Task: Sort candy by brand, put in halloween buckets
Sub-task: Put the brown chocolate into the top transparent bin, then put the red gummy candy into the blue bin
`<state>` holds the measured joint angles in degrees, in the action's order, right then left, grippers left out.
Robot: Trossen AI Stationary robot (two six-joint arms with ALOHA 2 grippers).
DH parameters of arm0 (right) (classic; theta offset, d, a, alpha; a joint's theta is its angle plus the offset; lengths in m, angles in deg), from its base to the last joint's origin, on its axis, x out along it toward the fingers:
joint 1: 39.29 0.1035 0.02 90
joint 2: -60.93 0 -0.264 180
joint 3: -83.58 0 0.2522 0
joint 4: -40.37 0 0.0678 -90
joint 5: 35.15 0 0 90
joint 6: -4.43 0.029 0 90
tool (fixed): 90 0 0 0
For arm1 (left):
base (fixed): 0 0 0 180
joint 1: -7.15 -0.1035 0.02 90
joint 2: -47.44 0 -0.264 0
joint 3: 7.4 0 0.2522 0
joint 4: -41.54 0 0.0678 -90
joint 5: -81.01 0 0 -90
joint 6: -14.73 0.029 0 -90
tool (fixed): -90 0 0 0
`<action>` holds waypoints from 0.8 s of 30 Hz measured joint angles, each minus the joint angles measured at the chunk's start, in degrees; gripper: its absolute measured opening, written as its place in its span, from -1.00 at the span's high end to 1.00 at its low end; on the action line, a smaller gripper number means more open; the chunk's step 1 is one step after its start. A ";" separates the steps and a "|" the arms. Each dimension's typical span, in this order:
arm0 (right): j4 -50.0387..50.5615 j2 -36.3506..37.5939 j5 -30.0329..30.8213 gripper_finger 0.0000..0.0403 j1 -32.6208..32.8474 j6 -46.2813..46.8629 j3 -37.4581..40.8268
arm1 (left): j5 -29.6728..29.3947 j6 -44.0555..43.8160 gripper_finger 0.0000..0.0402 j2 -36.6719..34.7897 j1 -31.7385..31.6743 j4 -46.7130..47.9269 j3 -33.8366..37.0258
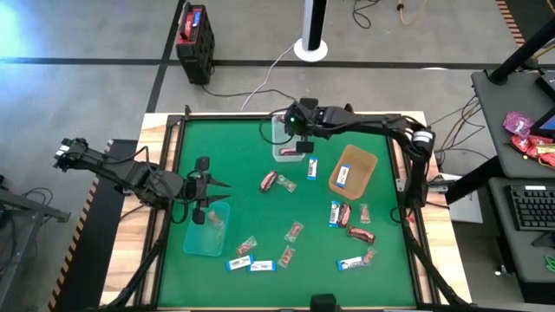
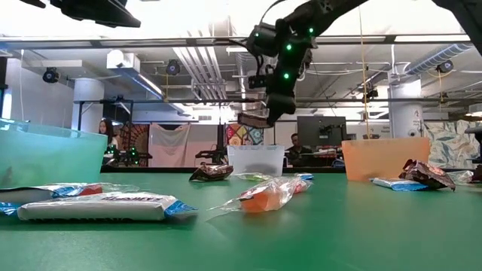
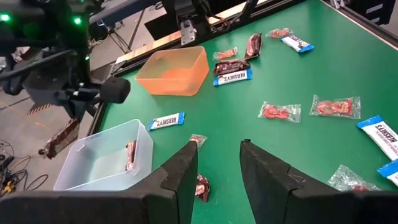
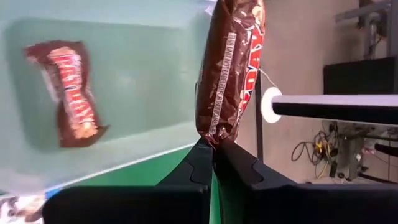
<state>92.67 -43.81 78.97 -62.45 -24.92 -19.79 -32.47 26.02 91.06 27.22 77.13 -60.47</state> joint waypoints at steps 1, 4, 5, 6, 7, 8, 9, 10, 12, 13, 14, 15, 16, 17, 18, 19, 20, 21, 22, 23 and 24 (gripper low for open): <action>-0.81 -0.08 -0.08 0.93 -0.24 0.18 -0.01 | -0.02 0.00 0.48 0.01 0.00 0.00 0.00; -0.53 -0.10 -0.48 0.83 -0.70 0.23 -0.02 | -0.14 0.00 0.48 0.02 0.00 0.00 0.00; -0.82 -0.18 -0.50 0.78 -0.74 0.27 -0.04 | -0.18 0.00 0.48 0.04 0.00 0.02 0.00; -0.74 -0.18 -0.52 0.73 -0.78 0.33 -0.04 | -0.18 0.00 0.48 0.06 0.00 0.00 0.00; -0.76 -0.18 -0.53 0.68 -0.84 0.23 -0.04 | -0.18 0.00 0.48 0.07 0.00 0.00 0.00; -1.17 -0.18 -0.53 0.62 -0.86 -0.06 -0.04 | -0.19 0.00 0.48 0.07 0.00 0.00 0.00; -1.77 -0.18 -0.36 0.57 -0.87 -0.11 -0.04 | -0.19 0.00 0.48 0.07 0.00 0.01 0.00; -2.20 -0.17 -0.08 0.52 -0.87 -0.02 -0.06 | -0.19 0.00 0.48 0.07 0.00 0.00 0.00; -2.37 0.18 -0.07 0.43 -0.89 1.51 -0.07 | -0.18 0.00 0.48 0.07 0.00 0.00 0.00; -2.38 0.58 -0.08 0.40 -0.88 2.70 -0.06 | -0.20 0.00 0.48 0.07 0.00 0.00 0.00; -2.26 1.17 -0.14 0.37 -0.86 3.86 -0.04 | -0.18 -0.12 0.48 0.07 0.00 0.02 0.00; -2.00 1.99 -0.36 0.34 -0.70 5.24 -0.04 | -0.18 -0.22 0.48 0.07 0.00 0.00 0.00; -1.73 2.87 -0.72 0.32 -0.42 6.97 -0.05 | -0.18 -0.32 0.48 0.07 0.00 0.02 0.00; -1.28 3.87 -1.62 0.31 -0.06 8.81 -0.07 | -0.18 -0.35 0.48 0.07 0.00 0.02 0.00; -0.56 4.87 -3.29 0.30 0.37 10.93 -0.09 | -0.18 -0.37 0.48 0.07 0.00 0.02 0.01; 0.20 5.69 -5.23 0.29 0.98 13.62 -0.10 | -0.18 -0.40 0.48 0.07 0.00 0.02 0.00; 1.16 6.55 -7.27 0.29 1.58 16.40 -0.11 | -0.18 -0.53 0.48 0.07 0.00 0.02 0.00; 2.55 7.39 -9.72 0.29 2.17 19.31 -0.11 | -0.18 -0.77 0.48 0.07 0.00 0.02 0.02; 4.10 8.24 -11.63 0.29 2.89 22.45 -0.11 | -0.18 -1.01 0.48 0.07 0.00 0.02 0.02; 5.65 9.14 -13.68 0.30 3.59 25.75 -0.11 | -0.18 -1.33 0.48 0.07 0.00 0.02 0.02; 7.14 9.92 -15.83 0.31 4.47 28.96 -0.11 | -0.18 -1.59 0.48 0.07 0.00 0.02 0.02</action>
<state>99.81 -33.89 63.14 -57.98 4.04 -19.89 -32.65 24.43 91.12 27.23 77.15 -60.45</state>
